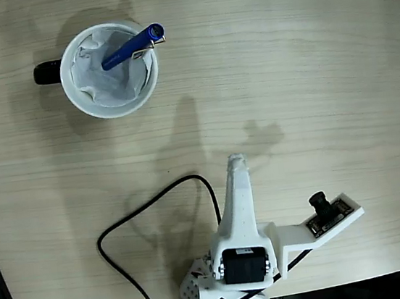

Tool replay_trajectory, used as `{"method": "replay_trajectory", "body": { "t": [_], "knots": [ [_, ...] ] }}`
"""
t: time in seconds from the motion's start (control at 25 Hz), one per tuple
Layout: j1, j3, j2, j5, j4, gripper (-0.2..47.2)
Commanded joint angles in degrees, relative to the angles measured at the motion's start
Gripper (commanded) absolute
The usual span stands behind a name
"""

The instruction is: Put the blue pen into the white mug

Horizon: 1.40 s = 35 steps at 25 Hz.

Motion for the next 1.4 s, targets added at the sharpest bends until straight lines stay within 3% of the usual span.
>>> {"method": "replay_trajectory", "body": {
  "t": [0.0, 0.28, 0.48, 0.72, 1.36],
  "knots": [
    [2.72, 0.62, 6.24, -2.11, 13.36, 0.1],
    [2.46, 2.02, 14.77, -1.93, 36.47, 0.1],
    [2.99, 3.87, 18.19, 1.85, 44.47, 0.1],
    [3.25, 4.39, 19.86, 8.70, 47.81, 0.0],
    [2.81, 4.57, 20.39, 8.79, 48.96, 0.0]
  ]
}}
